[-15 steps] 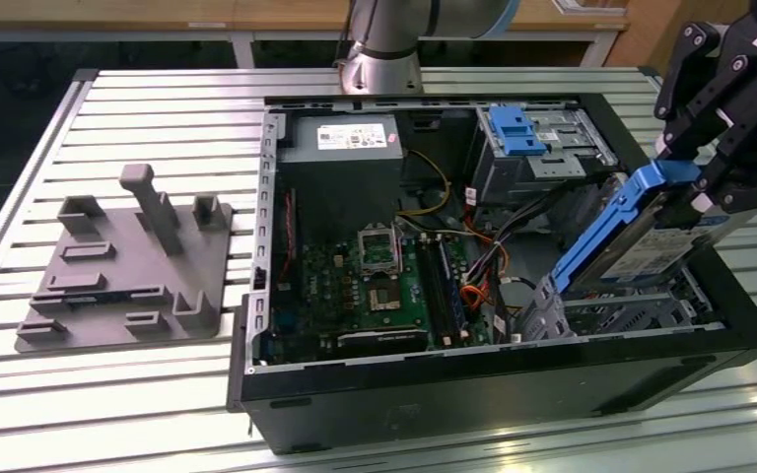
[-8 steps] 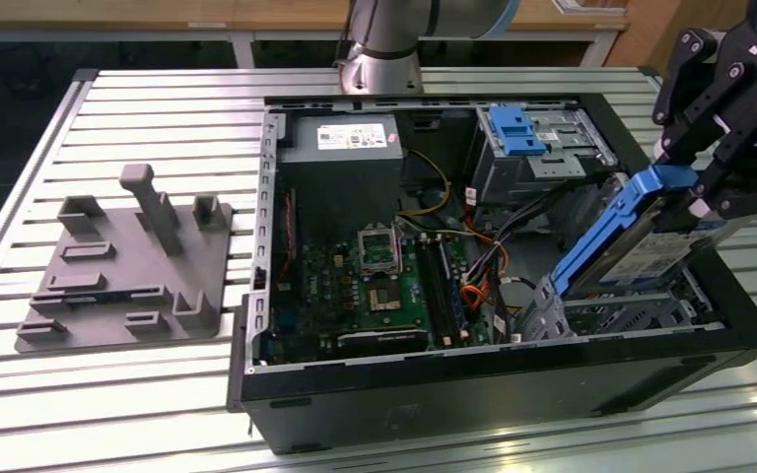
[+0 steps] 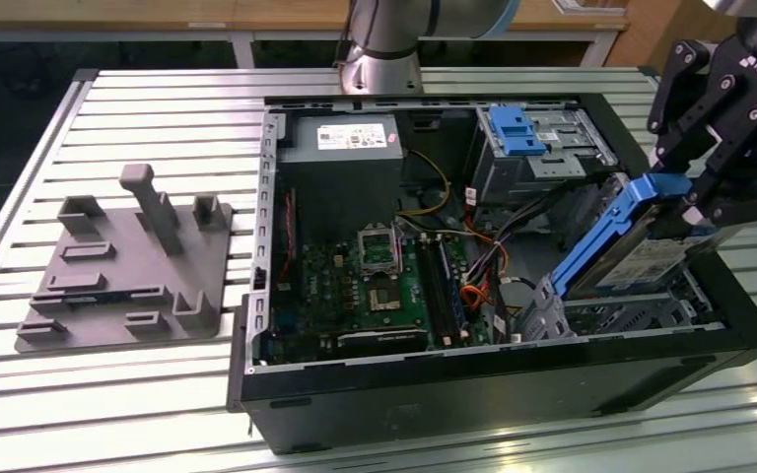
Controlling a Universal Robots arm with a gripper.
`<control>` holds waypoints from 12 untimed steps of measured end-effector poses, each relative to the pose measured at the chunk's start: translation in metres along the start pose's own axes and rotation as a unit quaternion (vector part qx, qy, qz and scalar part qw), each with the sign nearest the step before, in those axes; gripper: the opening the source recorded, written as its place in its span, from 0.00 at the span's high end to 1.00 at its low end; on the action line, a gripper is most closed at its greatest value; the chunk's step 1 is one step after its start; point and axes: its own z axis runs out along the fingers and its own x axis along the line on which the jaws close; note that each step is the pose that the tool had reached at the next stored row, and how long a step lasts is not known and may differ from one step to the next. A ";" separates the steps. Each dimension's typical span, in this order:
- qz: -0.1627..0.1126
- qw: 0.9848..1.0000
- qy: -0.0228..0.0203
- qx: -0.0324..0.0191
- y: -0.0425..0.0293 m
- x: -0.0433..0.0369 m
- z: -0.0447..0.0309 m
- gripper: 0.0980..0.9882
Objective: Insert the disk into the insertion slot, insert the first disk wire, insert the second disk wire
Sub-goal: 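Insert the disk into the insertion slot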
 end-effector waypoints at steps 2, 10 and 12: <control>0.000 1.000 0.000 0.000 -0.0001 0.0002 0.0027 0.70; 0.000 1.000 0.001 0.000 -0.0007 0.0009 0.0165 0.69; -0.001 1.000 0.001 0.000 -0.0007 0.0008 0.0175 0.63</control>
